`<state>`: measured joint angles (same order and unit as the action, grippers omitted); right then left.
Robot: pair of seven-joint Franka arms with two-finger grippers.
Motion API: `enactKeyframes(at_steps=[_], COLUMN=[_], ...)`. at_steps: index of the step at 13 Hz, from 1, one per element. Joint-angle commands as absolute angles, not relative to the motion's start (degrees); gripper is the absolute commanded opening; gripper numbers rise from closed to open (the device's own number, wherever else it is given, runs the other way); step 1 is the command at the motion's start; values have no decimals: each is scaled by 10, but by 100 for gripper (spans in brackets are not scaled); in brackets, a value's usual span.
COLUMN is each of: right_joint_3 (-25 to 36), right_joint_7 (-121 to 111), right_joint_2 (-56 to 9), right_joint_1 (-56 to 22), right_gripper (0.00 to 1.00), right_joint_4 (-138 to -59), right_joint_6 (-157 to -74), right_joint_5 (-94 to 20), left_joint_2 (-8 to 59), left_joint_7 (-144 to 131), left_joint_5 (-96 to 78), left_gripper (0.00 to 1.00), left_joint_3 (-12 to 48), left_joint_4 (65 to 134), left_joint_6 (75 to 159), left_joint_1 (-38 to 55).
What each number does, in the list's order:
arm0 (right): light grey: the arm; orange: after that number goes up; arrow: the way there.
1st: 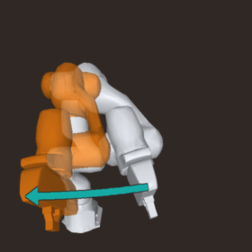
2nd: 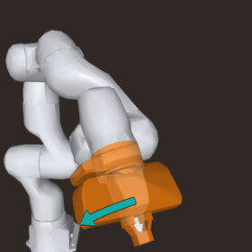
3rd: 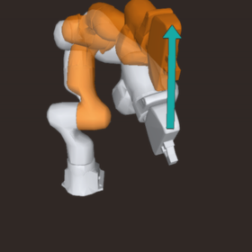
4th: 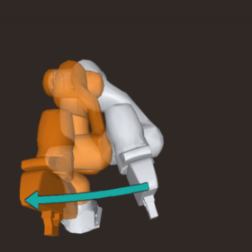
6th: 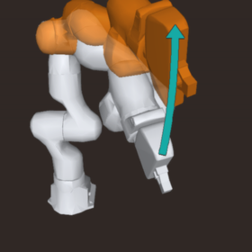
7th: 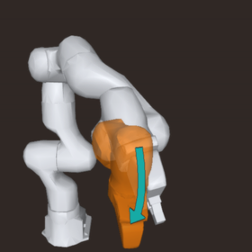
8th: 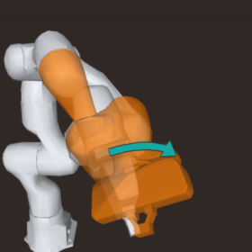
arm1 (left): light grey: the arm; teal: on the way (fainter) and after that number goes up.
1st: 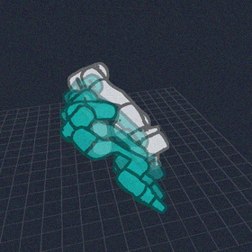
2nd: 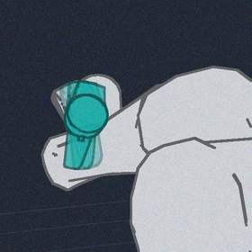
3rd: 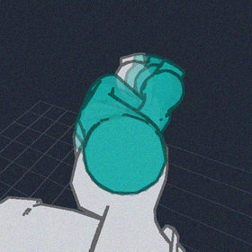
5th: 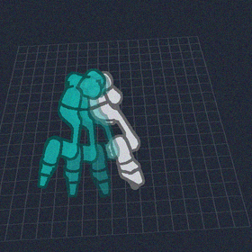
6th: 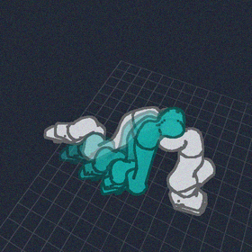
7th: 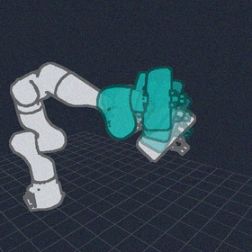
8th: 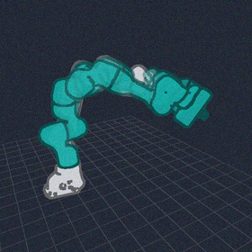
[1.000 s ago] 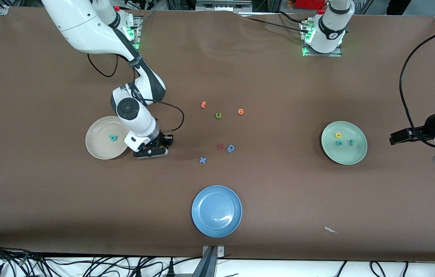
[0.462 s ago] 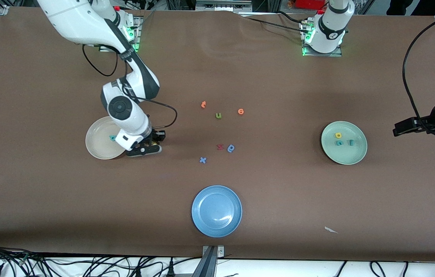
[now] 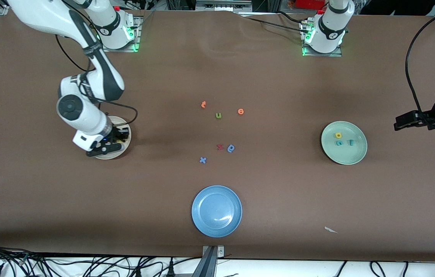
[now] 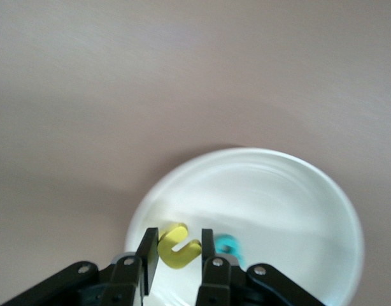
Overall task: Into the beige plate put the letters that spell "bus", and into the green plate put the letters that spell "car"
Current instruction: 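Lower the yellow u into the beige plate and open the right gripper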
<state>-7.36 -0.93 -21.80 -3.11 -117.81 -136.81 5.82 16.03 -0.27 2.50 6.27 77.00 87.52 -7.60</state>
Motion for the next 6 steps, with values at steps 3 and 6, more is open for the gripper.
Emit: enactKeyframes(at_steps=[3,6], right_joint_3=[-82,-83], right_joint_7=[-33,-33], right_joint_2=[-184,-170], right_joint_1=[1,1], right_gripper=[81,100], right_joint_4=[-1216,-1207], right_joint_6=[-1361,-1325], right_joint_5=[63,57], left_joint_2=[147,146], left_joint_7=[18,18], left_joint_5=[14,14], left_gripper=[100,100], left_joint_3=[57,59], left_joint_4=[775,774], left_joint_6=[878,878], left_joint_1=[-72,-68])
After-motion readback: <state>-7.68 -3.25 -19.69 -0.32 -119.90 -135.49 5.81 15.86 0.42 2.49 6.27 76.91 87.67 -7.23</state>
